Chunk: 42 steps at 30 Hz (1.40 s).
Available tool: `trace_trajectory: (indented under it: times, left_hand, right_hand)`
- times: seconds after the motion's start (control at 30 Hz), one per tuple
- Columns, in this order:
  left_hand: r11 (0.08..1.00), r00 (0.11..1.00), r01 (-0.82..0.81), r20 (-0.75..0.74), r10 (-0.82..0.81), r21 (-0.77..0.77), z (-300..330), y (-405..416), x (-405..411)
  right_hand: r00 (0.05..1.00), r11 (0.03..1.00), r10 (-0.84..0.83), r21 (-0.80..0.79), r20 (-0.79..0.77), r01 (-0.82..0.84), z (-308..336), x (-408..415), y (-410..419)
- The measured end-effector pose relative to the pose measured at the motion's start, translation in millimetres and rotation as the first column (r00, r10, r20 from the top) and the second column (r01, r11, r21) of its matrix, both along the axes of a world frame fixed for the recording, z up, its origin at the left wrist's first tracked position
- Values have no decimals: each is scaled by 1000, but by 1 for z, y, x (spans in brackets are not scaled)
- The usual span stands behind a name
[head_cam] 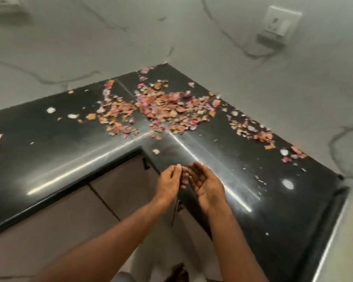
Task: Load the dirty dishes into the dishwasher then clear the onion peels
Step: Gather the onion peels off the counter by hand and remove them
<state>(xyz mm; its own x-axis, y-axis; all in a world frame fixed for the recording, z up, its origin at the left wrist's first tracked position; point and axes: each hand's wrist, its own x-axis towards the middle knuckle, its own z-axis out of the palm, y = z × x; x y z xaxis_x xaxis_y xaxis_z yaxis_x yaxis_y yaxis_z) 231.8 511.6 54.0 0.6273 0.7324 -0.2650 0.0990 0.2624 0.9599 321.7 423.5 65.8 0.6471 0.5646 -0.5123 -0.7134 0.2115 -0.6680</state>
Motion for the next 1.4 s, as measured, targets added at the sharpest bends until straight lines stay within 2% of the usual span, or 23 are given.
trace_trajectory:
  times: [0.13,0.23,0.3,0.37,0.47,0.57,0.7,0.83,0.9,1.0,1.07,1.13,1.17,1.27,1.33,1.4]
  left_hand:
    - [978,980,196,-41,-194,68,-6,-17,50]
    - [940,949,309,-113,-295,141,-8,-29,74]
    - [887,915,399,-165,-368,231,-12,-31,94]
    - [812,877,479,-231,-423,332,-19,-26,114]
    - [703,814,581,-301,-497,410,-28,-14,145]
    - [619,741,670,-317,-592,410,-28,1,173]
    - [520,675,729,-344,-652,445,-39,36,211]
    - [445,627,761,-362,-690,472,-25,66,240]
    - [378,584,789,-404,-704,484,-22,84,254]
    - [251,537,811,-502,-678,528,-22,104,276]
    - [91,496,827,-644,-583,555,-22,114,297]
    - [-55,426,864,-786,-449,500,-18,120,316]
    - [-100,376,892,-845,-380,441,-16,121,323]
    - [-122,215,961,-950,-225,247,-7,118,342]
    - [-130,141,978,-977,-163,162,-12,116,356]
    - [-187,87,976,-989,-119,108,-18,114,371]
  right_hand:
    - [980,980,-198,8,-19,198,-8,40,-36]
    - [939,939,-343,-43,-31,342,-18,59,-63]
    - [901,896,-433,-95,16,433,-23,71,-79]
    - [858,838,-498,-184,128,513,-26,81,-88]
    - [819,733,-449,-376,358,567,-27,87,-95]
    - [796,609,-362,-524,484,596,-27,96,-90]
    - [810,527,-284,-623,513,579,-19,119,-60]
    - [799,511,-279,-622,532,593,-10,142,-27]
    - [788,496,-300,-618,538,610,-9,149,-13]
    - [775,447,-284,-637,565,629,-14,154,-3]
    - [769,420,-280,-647,574,636,-19,157,-2]
    - [774,405,-277,-661,570,632,-19,161,-5]
    - [777,404,-268,-666,569,627,-19,163,-7]
    - [789,402,-195,-686,583,607,-16,175,-22]
    - [779,404,-187,-676,598,616,-13,187,-34]
    - [777,400,-150,-681,612,614,-11,204,-44]
